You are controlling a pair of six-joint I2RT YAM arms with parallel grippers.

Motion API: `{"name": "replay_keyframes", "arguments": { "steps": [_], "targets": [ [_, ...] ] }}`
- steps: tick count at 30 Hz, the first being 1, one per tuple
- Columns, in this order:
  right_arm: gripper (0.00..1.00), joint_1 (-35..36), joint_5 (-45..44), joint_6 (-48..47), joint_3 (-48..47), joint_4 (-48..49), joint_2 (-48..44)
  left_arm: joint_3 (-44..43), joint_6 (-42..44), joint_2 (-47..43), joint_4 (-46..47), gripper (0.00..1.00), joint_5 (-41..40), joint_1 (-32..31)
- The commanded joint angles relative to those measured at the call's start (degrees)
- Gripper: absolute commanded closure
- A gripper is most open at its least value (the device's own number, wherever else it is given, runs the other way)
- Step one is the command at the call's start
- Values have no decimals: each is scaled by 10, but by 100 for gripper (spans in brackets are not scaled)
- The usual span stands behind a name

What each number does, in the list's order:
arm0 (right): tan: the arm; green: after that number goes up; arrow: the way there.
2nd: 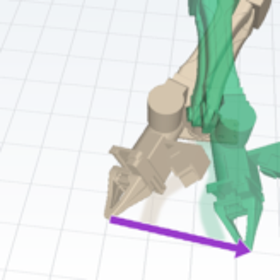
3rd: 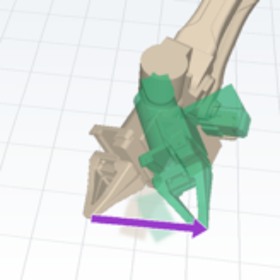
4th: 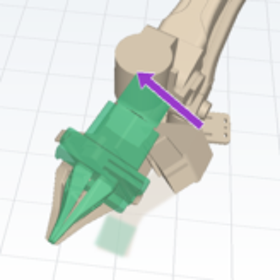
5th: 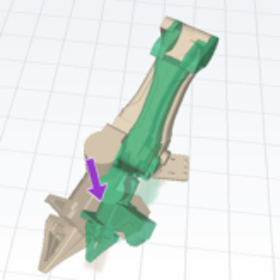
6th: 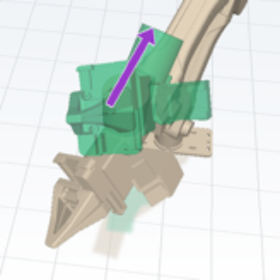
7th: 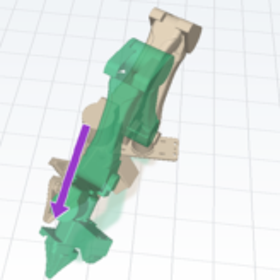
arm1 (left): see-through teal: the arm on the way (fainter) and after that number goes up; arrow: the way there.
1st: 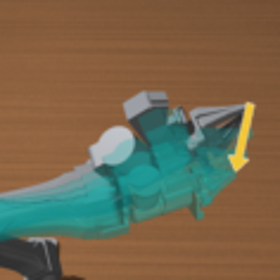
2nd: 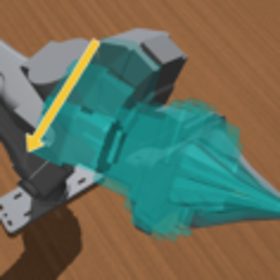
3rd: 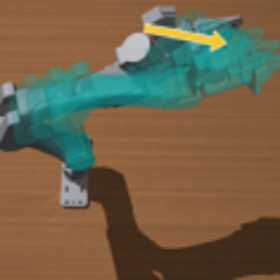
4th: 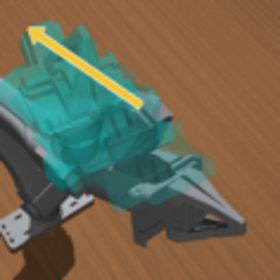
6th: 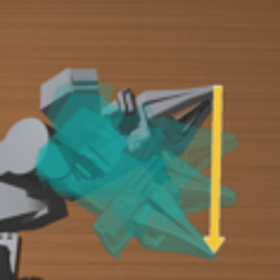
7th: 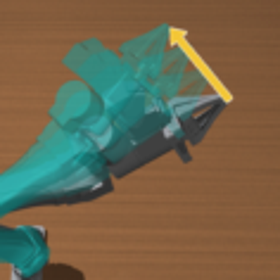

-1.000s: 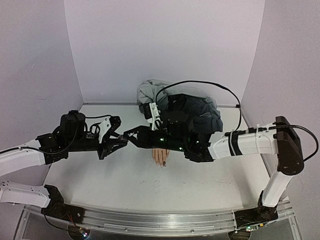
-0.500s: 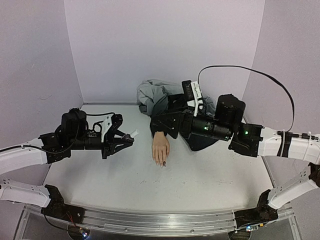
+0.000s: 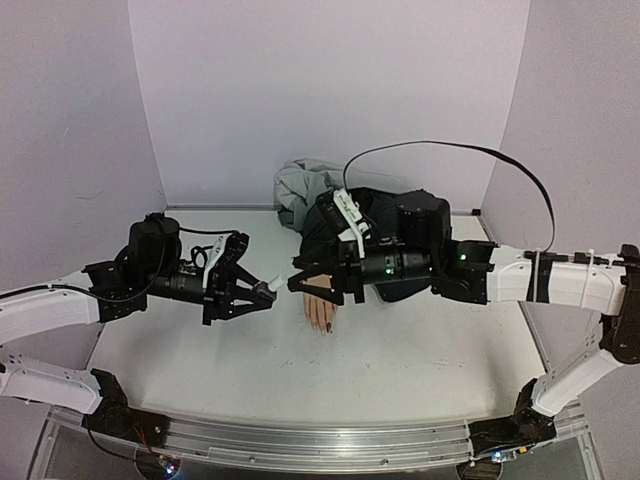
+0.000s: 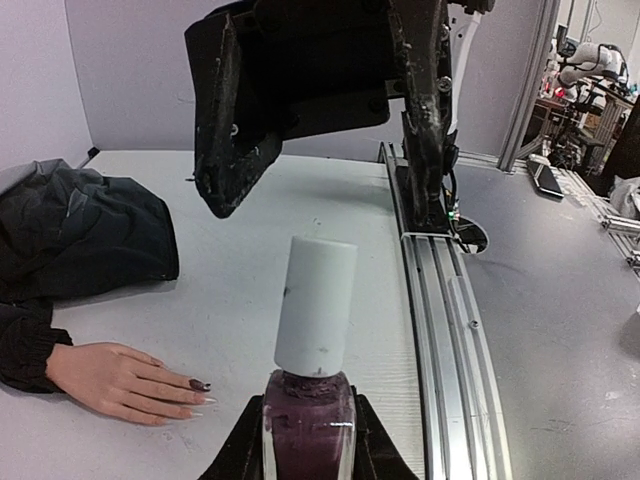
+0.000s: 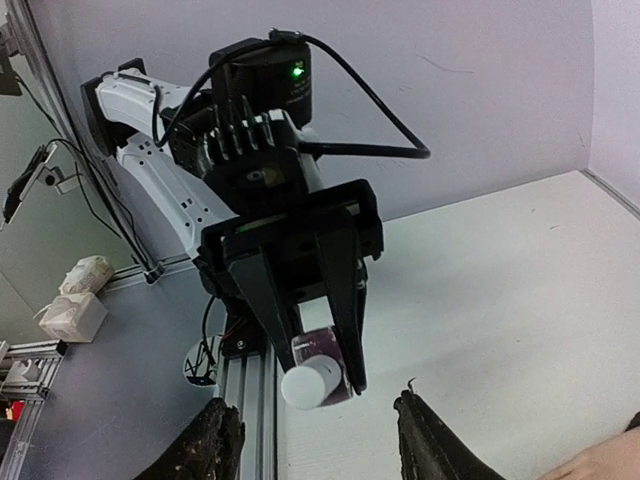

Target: Paint the nails

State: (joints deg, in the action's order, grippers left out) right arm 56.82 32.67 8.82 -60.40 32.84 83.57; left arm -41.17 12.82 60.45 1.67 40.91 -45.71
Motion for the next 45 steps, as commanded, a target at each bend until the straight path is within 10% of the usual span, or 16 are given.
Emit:
{"name": "replay_keyframes", "arguments": {
  "steps": [1,28,35,45],
  "targets": [
    [47,0,74,-28,-48,27,22,-32,-14,5,35,100,33,-1],
    [100,2,120,0,-79,59,100,-33,-14,-4,35,100,9,-3],
    [100,13,62,60,-74,95,132,-29,-38,-35,43,100,-177,-3],
    [100,101,-149,413,-159,269,321,10,-29,-76,87,100,-401,-3]
  ]
}}
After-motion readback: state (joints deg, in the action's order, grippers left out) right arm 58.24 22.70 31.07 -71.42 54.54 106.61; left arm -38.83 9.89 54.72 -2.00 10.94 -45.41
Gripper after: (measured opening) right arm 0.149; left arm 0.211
